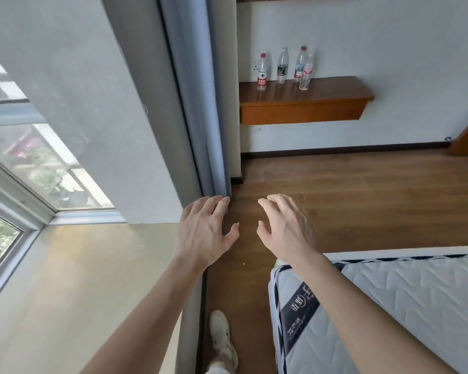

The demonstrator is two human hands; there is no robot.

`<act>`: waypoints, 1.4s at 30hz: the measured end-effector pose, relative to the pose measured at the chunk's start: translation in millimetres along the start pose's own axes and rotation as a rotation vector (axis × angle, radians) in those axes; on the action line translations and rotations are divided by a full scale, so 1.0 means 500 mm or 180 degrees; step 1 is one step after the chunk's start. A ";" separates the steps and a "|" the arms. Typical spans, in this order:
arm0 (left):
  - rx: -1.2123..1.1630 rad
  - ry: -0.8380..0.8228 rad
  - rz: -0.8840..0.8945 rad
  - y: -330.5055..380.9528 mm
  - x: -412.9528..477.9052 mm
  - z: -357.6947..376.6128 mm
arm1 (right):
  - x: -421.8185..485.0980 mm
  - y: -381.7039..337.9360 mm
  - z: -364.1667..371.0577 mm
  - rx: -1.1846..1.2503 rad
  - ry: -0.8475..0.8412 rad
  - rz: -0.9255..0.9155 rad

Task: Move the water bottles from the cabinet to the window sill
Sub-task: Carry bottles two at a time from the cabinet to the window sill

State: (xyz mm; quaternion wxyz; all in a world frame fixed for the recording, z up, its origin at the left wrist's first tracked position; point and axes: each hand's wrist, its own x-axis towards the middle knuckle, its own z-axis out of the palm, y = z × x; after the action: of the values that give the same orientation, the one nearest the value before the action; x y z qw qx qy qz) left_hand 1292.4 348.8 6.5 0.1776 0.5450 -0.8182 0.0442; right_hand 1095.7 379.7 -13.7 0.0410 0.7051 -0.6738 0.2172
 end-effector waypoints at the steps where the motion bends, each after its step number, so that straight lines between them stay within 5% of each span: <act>1: 0.0006 0.0001 0.0044 -0.007 0.028 0.012 | 0.023 0.008 0.010 -0.0005 0.0035 0.0023; 19: -0.0078 -0.0196 0.0863 -0.135 0.707 0.195 | 0.596 0.174 0.142 -0.0634 0.0078 0.0711; 42: -0.0257 -0.0508 0.0989 0.131 1.448 0.520 | 1.122 0.759 0.252 -0.0670 0.0052 0.1323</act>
State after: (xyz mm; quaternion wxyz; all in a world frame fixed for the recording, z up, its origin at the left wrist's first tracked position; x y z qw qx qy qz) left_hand 921.5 -328.5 17.0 0.1248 0.4063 -0.9052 -0.0052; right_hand 758.6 -221.0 -13.6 0.0741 0.5413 -0.8231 0.1552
